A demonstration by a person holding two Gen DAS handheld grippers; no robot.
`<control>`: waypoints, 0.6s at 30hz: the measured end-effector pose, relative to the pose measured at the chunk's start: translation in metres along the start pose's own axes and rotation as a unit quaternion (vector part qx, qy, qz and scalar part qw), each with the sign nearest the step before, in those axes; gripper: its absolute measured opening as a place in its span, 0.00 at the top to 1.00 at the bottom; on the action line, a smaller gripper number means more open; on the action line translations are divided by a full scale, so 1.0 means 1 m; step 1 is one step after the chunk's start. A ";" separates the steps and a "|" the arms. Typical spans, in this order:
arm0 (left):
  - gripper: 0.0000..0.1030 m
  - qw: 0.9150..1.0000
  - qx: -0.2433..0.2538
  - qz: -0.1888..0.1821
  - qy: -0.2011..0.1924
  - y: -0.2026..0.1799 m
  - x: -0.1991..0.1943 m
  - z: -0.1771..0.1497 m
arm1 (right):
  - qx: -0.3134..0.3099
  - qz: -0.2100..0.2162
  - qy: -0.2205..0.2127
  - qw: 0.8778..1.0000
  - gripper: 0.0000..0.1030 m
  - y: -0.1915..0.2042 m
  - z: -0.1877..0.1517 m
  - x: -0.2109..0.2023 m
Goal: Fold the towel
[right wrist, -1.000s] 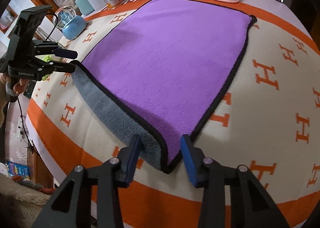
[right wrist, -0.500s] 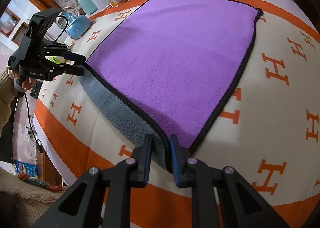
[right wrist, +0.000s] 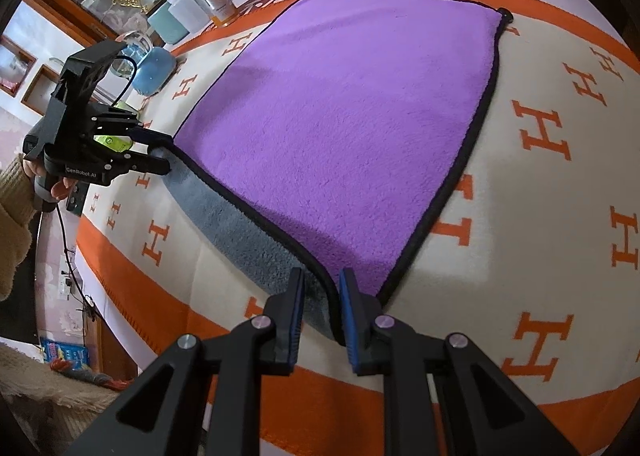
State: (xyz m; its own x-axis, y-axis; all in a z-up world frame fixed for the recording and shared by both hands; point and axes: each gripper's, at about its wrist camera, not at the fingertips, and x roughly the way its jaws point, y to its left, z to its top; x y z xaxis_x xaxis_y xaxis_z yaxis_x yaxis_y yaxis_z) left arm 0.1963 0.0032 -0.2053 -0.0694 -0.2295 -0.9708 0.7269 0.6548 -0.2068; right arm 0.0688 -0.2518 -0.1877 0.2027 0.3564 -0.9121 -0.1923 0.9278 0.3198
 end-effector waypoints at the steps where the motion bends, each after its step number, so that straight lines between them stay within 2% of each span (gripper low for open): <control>1: 0.79 1.000 0.002 0.000 0.001 0.000 0.000 0.000 | -0.003 -0.003 0.001 1.000 0.83 0.001 0.000 0.001; 3: 0.89 1.000 0.005 0.009 0.000 -0.003 0.001 -0.002 | -0.008 -0.008 0.000 1.000 0.84 0.004 -0.002 0.001; 6: 0.93 1.000 0.006 0.023 0.001 -0.007 0.001 -0.002 | -0.016 -0.007 0.000 1.000 0.94 0.009 -0.003 0.000; 11: 0.94 0.998 0.004 0.053 -0.021 -0.012 -0.014 0.001 | -0.014 -0.023 -0.020 0.999 0.95 0.013 0.004 -0.013; 16: 0.94 0.994 0.001 0.096 -0.057 -0.014 -0.042 0.026 | -0.012 -0.047 -0.063 0.997 0.95 0.010 0.026 -0.039; 18: 0.94 0.991 -0.001 0.112 -0.066 -0.013 -0.050 0.040 | -0.012 -0.069 -0.080 0.994 0.95 0.008 0.040 -0.048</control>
State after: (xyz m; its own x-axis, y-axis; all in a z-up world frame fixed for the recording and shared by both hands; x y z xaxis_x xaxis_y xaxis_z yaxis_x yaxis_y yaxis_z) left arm 0.2175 -0.0224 -0.1497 0.1850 -0.1702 -0.9679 0.7128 0.7012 0.0129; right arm 0.0956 -0.2568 -0.1308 0.3792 0.2399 -0.8937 -0.1746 0.9670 0.1855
